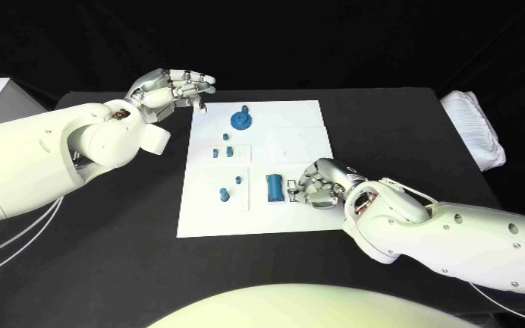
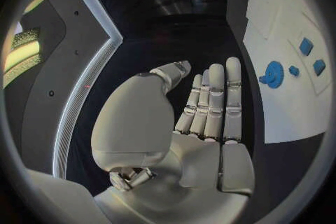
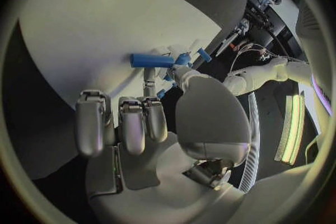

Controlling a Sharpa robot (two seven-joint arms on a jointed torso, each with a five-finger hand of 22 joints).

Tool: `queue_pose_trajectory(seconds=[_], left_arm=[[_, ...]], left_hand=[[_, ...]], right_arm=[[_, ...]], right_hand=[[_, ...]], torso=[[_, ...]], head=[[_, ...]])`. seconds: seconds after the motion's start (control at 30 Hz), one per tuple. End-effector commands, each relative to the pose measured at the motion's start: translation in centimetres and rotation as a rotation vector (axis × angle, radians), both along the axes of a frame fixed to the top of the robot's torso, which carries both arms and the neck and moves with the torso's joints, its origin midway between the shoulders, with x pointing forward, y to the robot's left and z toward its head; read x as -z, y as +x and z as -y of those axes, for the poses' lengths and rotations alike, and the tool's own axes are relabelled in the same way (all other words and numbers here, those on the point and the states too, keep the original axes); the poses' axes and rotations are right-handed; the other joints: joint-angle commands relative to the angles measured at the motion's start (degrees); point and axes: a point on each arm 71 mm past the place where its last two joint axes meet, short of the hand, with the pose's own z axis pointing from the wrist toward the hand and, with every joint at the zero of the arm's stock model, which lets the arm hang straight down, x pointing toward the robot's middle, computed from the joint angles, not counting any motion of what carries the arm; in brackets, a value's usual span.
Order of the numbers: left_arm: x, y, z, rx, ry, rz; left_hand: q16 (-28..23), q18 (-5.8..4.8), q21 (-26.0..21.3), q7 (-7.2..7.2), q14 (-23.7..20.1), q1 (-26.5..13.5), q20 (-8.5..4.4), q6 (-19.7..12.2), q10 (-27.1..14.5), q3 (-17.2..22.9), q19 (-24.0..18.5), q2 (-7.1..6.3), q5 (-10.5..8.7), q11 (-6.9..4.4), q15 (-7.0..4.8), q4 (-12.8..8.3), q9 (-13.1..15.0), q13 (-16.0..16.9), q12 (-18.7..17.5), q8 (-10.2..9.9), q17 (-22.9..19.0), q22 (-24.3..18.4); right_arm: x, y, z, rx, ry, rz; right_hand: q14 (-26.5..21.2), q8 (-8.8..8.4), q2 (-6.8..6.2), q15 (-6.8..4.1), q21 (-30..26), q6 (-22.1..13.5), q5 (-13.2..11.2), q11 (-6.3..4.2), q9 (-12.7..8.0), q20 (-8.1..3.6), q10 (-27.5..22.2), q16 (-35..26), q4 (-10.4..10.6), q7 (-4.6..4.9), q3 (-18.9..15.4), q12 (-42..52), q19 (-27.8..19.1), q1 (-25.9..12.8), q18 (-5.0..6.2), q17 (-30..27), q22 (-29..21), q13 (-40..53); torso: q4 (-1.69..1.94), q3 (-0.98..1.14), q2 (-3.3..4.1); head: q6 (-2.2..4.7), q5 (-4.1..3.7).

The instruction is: Assemble the parts on the task board

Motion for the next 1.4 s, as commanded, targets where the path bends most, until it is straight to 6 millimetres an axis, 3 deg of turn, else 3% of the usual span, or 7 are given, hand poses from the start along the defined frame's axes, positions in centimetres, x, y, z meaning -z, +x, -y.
queue_pose_trajectory(seconds=[0.03, 0.4, 0.6, 0.83, 0.9, 1.1, 1.4], left_arm=[[-0.1, -0.1, 0.2, 0.018, -0.011, -0.001], [0.0, 0.0, 0.2, 0.018, -0.009, -0.004], [0.0, 0.0, 0.2, 0.018, -0.009, -0.006], [0.0, 0.0, 0.1, 0.018, -0.007, -0.008], [0.0, 0.0, 0.1, 0.018, -0.007, -0.009], [0.0, 0.0, 0.1, 0.018, -0.007, -0.009], [0.0, 0.0, 0.2, 0.021, -0.007, -0.01]], left_hand=[[0.3, 0.9, -0.2, 0.89, -0.1, 0.0, -0.1, -0.3, -0.5, 0.0, 0.5, 0.28, 0.12, 0.05, 0.13, 0.3, 0.0, -0.1, 0.4, 0.4, 0.1, -0.1], [0.3, 0.89, -0.3, 0.94, -0.1, 0.0, -0.1, -0.4, -0.5, 0.0, 0.5, 0.39, 0.14, 0.07, 0.14, 0.4, 0.0, -0.1, 0.4, 0.4, 0.1, -0.1], [0.3, 0.89, -0.3, 0.94, -0.1, 0.0, -0.1, -0.4, -0.5, 0.0, 0.5, 0.39, 0.14, 0.07, 0.14, 0.4, 0.0, -0.1, 0.4, 0.4, 0.1, -0.1], [0.3, 0.88, -0.3, 0.95, -0.1, 0.0, -0.1, -0.4, -0.6, 0.0, 0.5, 0.45, 0.15, 0.09, 0.16, 0.5, 0.0, -0.1, 0.4, 0.4, 0.1, -0.1], [0.3, 0.88, -0.3, 0.95, -0.1, 0.0, -0.1, -0.4, -0.6, 0.0, 0.5, 0.45, 0.15, 0.09, 0.16, 0.5, 0.0, -0.1, 0.4, 0.4, 0.1, -0.1], [0.3, 0.88, -0.3, 0.95, -0.1, 0.0, -0.1, -0.4, -0.6, 0.0, 0.5, 0.45, 0.15, 0.09, 0.16, 0.5, 0.0, -0.1, 0.4, 0.4, 0.1, -0.1], [0.3, 0.88, -0.4, 0.97, -0.1, 0.0, -0.1, -0.5, -0.6, 0.0, 0.6, 0.52, 0.16, 0.1, 0.17, 0.6, -0.1, -0.1, 0.5, 0.4, 0.1, -0.2]], right_arm=[[-0.4, -0.1, -0.1, -0.019, 0.001, 0.06], [-1.5, -0.1, 0.7, -0.043, 0.124, 0.173], [-1.9, -0.5, 1.5, -0.121, 0.164, 0.151], [-1.9, -0.9, 2.5, -0.214, 0.128, 0.113], [-1.7, -1.1, 2.7, -0.249, 0.099, 0.095], [-1.3, -1.3, 3.0, -0.324, -0.029, 0.092], [-1.4, -0.7, 2.8, -0.275, -0.112, 0.197]], right_hand=[[5.8, 0.16, -0.32, -0.38, -0.2, 0.0, -0.4, -0.34, 0.1, -0.26, 4.1, 0.0, -0.2, 0.0, -0.1, -0.3, 3.8, 0.5, -0.51, 13.8, 11.0, 12.8], [5.6, -0.59, -0.18, 0.06, -1.7, -1.8, -3.1, 0.28, -0.2, 0.01, 3.2, -0.5, 0.8, 0.74, -2.7, -2.4, 3.5, -1.0, -0.26, 13.2, 10.5, 11.8], [5.6, -3.87, 0.56, 1.34, -3.1, -5.6, -8.5, 1.82, -1.3, 1.01, 2.6, -0.5, 0.6, 2.5, -6.5, -3.5, 3.1, 3.0, -0.03, 13.2, 10.1, 11.4], [5.6, -5.13, 1.06, 1.67, -3.7, -5.6, -12.8, 2.19, -1.5, 1.45, 2.1, -0.5, 0.8, 2.83, -12.4, -4.3, 3.0, 7.1, 0.08, 13.2, 10.0, 11.0], [5.6, -5.42, 1.36, 1.71, -3.8, -5.4, -11.2, 2.18, -1.5, 1.48, 2.0, -0.5, 0.8, 2.86, -14.9, -4.4, 3.0, 8.4, 0.09, 13.2, 10.0, 11.0], [5.4, -6.0, 1.64, 1.71, -4.9, -5.0, -12.1, 2.2, -1.5, 1.5, 1.6, -0.9, 0.3, 2.9, -17.8, -5.3, 2.7, 14.3, 0.26, 12.8, 9.7, 10.5], [5.4, -6.69, 3.31, 1.69, -5.0, -4.5, -12.9, 2.18, -1.8, 1.48, 1.6, -1.2, 0.7, 2.93, -17.1, -5.4, 2.8, 18.1, 0.26, 12.5, 9.7, 10.4]], torso=[[-0.06, 0.12, -0.02], [-0.08, 0.12, 0.0], [-0.1, 0.08, -0.02], [-0.18, 0.11, 0.01], [-0.16, 0.11, 0.02], [-0.12, 0.05, -0.07], [0.01, 0.02, -0.06]], head=[[0.15, 0.09], [0.17, 0.1], [0.06, 0.15], [-0.09, 0.25], [-0.18, 0.32], [-0.16, 0.22], [0.02, 0.1]])
